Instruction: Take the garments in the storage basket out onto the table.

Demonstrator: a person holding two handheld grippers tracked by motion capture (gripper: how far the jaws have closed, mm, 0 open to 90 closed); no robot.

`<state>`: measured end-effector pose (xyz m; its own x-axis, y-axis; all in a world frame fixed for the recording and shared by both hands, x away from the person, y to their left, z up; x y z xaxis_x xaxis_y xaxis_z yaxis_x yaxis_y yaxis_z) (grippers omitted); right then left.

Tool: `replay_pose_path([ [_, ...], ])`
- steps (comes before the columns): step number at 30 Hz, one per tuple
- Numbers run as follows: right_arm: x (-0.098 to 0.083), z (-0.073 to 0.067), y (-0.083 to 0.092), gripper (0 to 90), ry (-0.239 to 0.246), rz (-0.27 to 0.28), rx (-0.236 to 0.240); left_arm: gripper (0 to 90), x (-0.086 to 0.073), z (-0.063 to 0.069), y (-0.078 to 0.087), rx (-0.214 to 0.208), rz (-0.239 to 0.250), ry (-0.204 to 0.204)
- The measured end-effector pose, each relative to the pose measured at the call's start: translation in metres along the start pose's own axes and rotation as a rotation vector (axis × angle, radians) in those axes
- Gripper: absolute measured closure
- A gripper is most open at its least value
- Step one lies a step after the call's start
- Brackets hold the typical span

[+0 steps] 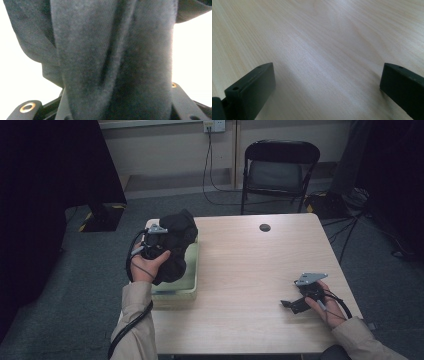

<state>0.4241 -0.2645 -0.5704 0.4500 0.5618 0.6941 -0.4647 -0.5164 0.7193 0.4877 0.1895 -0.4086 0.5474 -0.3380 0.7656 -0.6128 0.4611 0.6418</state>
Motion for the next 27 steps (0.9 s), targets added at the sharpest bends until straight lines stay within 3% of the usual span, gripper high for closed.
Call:
replay_pose_path([
  [13,0.0,0.0,0.0,0.0,0.0,0.0,0.0,58.0,0.015,0.015,0.011,-0.039,0.048,-0.025],
  [27,0.0,0.0,0.0,0.0,0.0,0.0,0.0,58.0,0.03,0.041,0.016,-0.103,0.081,-0.076],
])
Point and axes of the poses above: each handheld gripper's, and its own axes: y roughly backward along the jaws, x roughly out of its top, z roughly to its right, the point moved 5 cm from there along -y, roughly forward along the jaws, and after that the axes turned 1 degree about y, right-handed, at the moved point
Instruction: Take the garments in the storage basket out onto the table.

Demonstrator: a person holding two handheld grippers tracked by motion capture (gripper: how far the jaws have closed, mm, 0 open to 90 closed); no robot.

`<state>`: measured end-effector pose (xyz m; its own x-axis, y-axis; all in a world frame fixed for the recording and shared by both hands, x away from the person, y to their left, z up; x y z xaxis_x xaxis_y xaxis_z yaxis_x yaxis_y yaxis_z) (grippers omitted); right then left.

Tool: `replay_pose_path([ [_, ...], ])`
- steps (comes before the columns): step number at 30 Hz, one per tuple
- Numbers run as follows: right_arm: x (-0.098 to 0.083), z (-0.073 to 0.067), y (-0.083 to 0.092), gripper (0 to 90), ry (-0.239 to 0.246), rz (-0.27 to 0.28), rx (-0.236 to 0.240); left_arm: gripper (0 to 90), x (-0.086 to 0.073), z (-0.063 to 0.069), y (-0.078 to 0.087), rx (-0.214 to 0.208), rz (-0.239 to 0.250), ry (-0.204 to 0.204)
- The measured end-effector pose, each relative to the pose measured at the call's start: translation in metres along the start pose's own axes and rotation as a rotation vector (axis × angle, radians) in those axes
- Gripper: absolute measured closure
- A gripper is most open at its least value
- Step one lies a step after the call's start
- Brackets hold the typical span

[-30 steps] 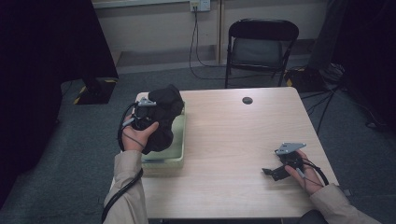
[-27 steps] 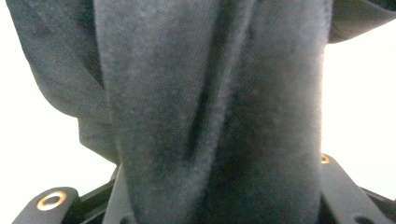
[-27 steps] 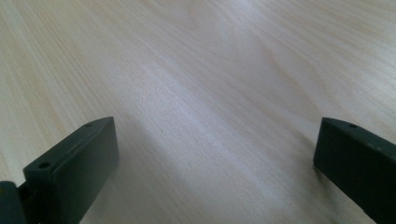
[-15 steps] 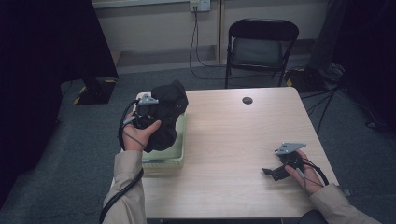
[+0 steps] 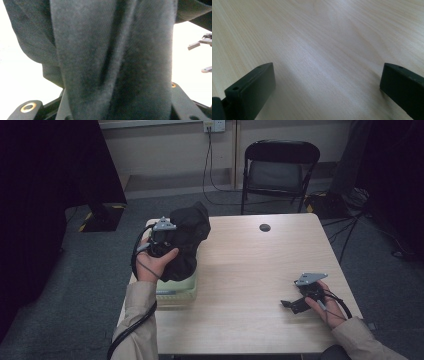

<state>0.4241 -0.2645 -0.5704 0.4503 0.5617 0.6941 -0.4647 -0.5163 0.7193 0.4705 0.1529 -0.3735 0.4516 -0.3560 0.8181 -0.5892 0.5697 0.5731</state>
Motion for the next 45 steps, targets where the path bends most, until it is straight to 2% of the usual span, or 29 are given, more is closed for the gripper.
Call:
replay_pose_path([
  [9,0.0,0.0,0.0,0.0,0.0,0.0,0.0,58.0,0.007,0.015,-0.003,-0.035,0.008,-0.032],
  [19,0.0,0.0,0.0,0.0,0.001,0.0,0.0,58.0,0.012,0.029,-0.005,-0.077,0.032,-0.042],
  [28,0.0,0.0,0.0,0.0,0.0,0.0,0.0,58.0,0.017,0.046,-0.007,-0.116,0.042,-0.073],
  [33,0.0,0.0,0.0,0.0,0.0,0.0,0.0,58.0,0.018,0.057,-0.013,-0.145,0.035,-0.096],
  [45,0.0,0.0,0.0,0.0,0.0,0.0,0.0,58.0,0.016,0.081,-0.028,-0.212,0.011,-0.113],
])
Point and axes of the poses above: each handheld gripper's, and its own axes: y roughly backward along the jaws, x roughly out of its top, z roughly to its right, the point moved 5 cm from there along -y, roughly forward along the jaws, and after that the axes turned 1 degree about y, right-handed, at the moved point
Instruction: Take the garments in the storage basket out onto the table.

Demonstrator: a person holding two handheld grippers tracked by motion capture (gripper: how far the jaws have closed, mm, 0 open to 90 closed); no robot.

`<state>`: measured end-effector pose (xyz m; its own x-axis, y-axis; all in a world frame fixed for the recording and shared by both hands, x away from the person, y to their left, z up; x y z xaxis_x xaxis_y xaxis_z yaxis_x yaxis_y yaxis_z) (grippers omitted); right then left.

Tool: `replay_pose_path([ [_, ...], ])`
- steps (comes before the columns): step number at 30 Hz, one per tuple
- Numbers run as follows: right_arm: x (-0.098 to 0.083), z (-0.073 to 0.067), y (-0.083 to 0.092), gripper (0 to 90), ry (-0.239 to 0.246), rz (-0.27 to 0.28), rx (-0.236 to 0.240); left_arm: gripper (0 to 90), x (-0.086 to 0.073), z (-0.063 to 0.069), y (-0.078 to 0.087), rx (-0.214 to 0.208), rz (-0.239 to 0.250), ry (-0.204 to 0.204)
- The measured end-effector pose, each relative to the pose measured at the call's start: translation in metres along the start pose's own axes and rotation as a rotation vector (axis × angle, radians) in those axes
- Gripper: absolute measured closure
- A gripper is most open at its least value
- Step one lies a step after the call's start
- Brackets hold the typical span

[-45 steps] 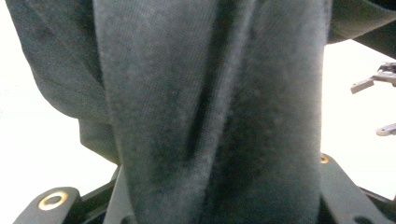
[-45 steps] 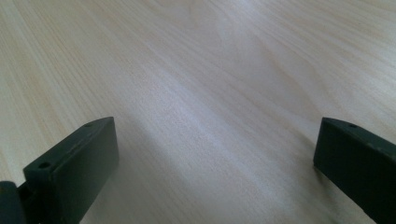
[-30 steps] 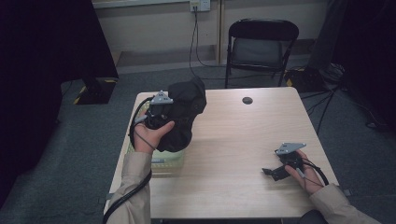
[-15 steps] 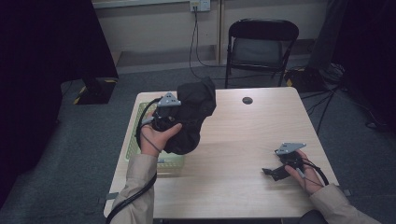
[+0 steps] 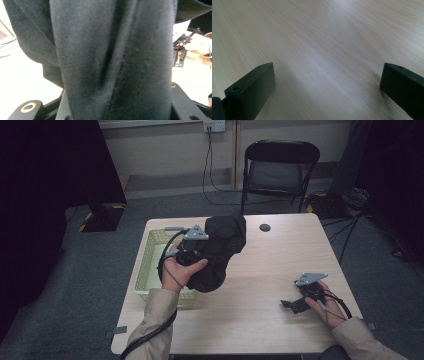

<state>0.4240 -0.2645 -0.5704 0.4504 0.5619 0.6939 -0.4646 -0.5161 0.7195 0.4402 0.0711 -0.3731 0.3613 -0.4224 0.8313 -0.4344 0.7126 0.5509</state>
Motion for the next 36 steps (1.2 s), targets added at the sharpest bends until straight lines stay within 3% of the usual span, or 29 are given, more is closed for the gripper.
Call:
replay_pose_path([
  [36,0.0,0.0,0.0,0.0,0.0,0.0,0.0,57.9,-0.015,0.034,-0.053,-0.128,-0.032,0.007],
])
Point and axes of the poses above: each handheld gripper's, and its own axes: y roughly backward along the jaws, x roughly out of its top, z roughly to its right, the point moved 5 cm from there along -y, roughly forward along the jaws, and after that the axes turned 1 degree about y, right-handed, at the moved point
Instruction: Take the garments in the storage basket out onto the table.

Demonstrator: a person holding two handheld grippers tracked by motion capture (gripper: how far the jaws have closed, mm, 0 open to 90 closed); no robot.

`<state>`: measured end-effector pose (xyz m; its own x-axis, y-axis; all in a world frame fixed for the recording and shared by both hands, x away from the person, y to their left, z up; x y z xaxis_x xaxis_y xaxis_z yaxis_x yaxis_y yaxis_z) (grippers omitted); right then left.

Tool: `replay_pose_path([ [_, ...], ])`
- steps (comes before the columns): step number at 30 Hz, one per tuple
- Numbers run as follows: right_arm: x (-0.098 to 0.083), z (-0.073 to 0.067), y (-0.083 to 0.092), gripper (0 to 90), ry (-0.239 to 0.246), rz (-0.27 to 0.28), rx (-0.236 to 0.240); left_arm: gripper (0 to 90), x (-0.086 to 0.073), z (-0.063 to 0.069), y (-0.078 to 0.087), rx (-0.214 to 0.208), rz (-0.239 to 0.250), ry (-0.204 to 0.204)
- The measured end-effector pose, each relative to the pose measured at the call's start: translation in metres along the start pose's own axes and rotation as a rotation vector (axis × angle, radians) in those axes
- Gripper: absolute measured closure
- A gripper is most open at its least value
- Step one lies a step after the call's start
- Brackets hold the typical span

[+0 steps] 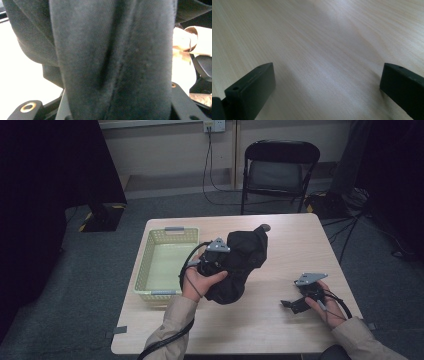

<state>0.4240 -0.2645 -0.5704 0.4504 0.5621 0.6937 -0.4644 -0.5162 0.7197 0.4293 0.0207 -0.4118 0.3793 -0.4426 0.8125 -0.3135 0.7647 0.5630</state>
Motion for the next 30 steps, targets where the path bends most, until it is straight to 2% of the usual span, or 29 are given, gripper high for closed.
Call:
replay_pose_path([
  [3,0.0,0.0,0.0,0.0,0.0,0.0,0.0,57.8,-0.003,0.002,-0.006,-0.001,-0.008,-0.009],
  [21,0.0,0.0,0.0,0.0,0.001,0.001,0.0,57.6,-0.019,0.009,-0.035,-0.038,-0.06,-0.003],
  [30,0.0,0.0,0.0,0.0,0.001,0.001,0.0,57.5,-0.027,0.008,-0.048,-0.037,-0.08,0.007],
])
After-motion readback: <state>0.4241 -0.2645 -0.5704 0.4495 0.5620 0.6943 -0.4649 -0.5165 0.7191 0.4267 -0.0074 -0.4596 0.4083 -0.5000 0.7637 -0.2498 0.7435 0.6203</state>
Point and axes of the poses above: each handheld gripper's, and its own axes: y roughly backward along the jaws, x roughly out of its top, z roughly to its right, the point moved 5 cm from there along -y, roughly forward along the jaws, and after that the axes turned 1 degree about y, right-handed, at the moved point
